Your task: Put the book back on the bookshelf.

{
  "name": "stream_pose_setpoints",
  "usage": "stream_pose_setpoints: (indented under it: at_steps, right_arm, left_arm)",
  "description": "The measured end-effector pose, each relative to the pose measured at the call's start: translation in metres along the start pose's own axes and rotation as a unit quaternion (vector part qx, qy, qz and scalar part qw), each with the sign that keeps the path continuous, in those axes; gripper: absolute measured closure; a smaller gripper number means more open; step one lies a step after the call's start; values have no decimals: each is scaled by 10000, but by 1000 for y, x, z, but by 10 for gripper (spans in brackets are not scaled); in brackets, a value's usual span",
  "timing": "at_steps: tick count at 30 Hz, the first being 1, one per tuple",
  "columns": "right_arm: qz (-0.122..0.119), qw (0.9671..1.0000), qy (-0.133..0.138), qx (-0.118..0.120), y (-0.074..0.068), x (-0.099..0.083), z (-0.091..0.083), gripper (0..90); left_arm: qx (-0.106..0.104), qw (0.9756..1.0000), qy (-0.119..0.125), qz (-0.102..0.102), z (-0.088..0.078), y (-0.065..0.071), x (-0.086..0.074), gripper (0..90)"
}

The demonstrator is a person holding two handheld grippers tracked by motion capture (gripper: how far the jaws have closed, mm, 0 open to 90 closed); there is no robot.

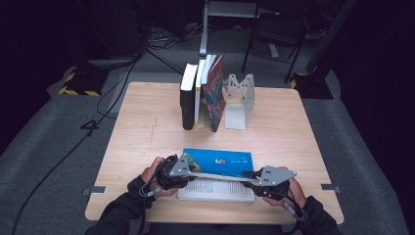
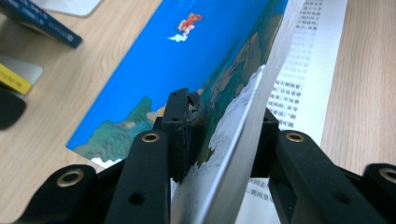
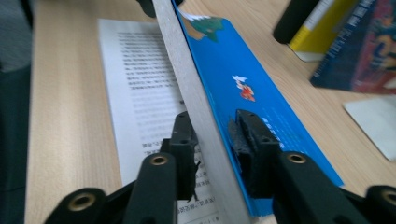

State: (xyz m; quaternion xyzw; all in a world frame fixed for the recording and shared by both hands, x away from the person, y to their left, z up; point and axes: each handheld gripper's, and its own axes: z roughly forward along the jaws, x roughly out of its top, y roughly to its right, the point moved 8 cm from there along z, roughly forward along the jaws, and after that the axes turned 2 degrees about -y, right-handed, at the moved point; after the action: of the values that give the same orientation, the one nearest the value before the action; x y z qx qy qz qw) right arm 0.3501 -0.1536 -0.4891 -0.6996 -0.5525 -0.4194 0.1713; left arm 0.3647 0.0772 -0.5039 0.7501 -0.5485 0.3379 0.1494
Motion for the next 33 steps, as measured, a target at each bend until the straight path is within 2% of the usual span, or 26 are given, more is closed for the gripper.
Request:
stream_pose_setpoints:
  at_steps: [1,3,5,6,7,8,9,12,14,15,16,18,22,23,24,25,26,27,28,29,30,32,33]
  right_arm:
    - [45,10000,16,29,3,-3,2,532]
    - [287,9994,-171,40,15,-18,9,473]
    - [477,9987,-136,-133,27,-29,11,501]
    - [588,9982,-68,-113,31,-31,12,527]
    - [576,9983,-23,-121,32,-30,12,568]
    - [454,9989,13,-137,32,-28,12,639]
    - [279,9993,48,-253,31,-23,11,660]
    - [221,9991,26,-353,29,-18,13,686]
    - [229,9990,-9,-385,28,-17,13,692]
    - [229,9990,-9,-385,28,-17,13,692]
    - [265,9990,-13,-371,27,-16,12,692]
    - [301,9987,-16,-402,26,-13,10,694]
    - [273,9991,-15,-335,20,-9,9,696]
    - [247,9991,-32,-349,19,-8,9,698]
    - [230,9991,-28,-364,17,-6,9,700]
    - [244,9991,0,-339,16,-4,8,702]
    - [236,9992,11,-307,15,-2,8,706]
    - [201,9994,-9,-289,13,0,8,708]
    - [147,9994,-30,-304,11,2,10,710]
    - [117,9995,-50,-294,11,2,10,709]
    - [95,9995,-54,-293,10,3,11,709]
    - [83,9997,-10,-247,8,5,11,708]
    - [78,9997,24,-227,8,6,11,702]
  left_arm:
    - [7,10000,-6,-13,0,-1,-1,683]
    - [8,10000,21,-27,-2,-4,-1,683]
    - [-1,9999,62,-79,-5,-8,-1,685]
    - [-11,9999,96,-110,-5,-10,0,687]
    - [-22,9998,113,-139,-6,-13,0,688]
    - [-29,9997,156,-193,-7,-16,0,689]
    - [-36,9996,175,-231,-8,-18,-1,689]
    - [-117,9993,166,-306,-9,-22,-3,674]
    - [-96,9994,118,-311,-9,-22,-4,633]
    - [13,9995,59,-312,-11,-20,-3,633]
    - [146,9993,70,-323,-13,-18,0,571]
    - [120,9994,123,-294,-17,-7,8,503]
    - [402,9990,-208,-55,-12,10,17,421]
    - [306,9993,-221,-23,-8,16,18,436]
    - [364,9990,-269,24,-5,18,18,406]
    - [508,9979,-394,90,-1,18,17,399]
    - [609,9970,-461,101,2,18,16,407]
    - [629,9968,-484,25,5,18,15,415]
    - [680,9963,-532,10,6,17,14,471]
    - [817,9948,-605,38,6,14,11,550]
    - [865,9946,-570,47,5,12,10,641]
    - [691,9964,-482,-18,4,9,8,679]
    - [691,9964,-482,-18,4,9,8,687]
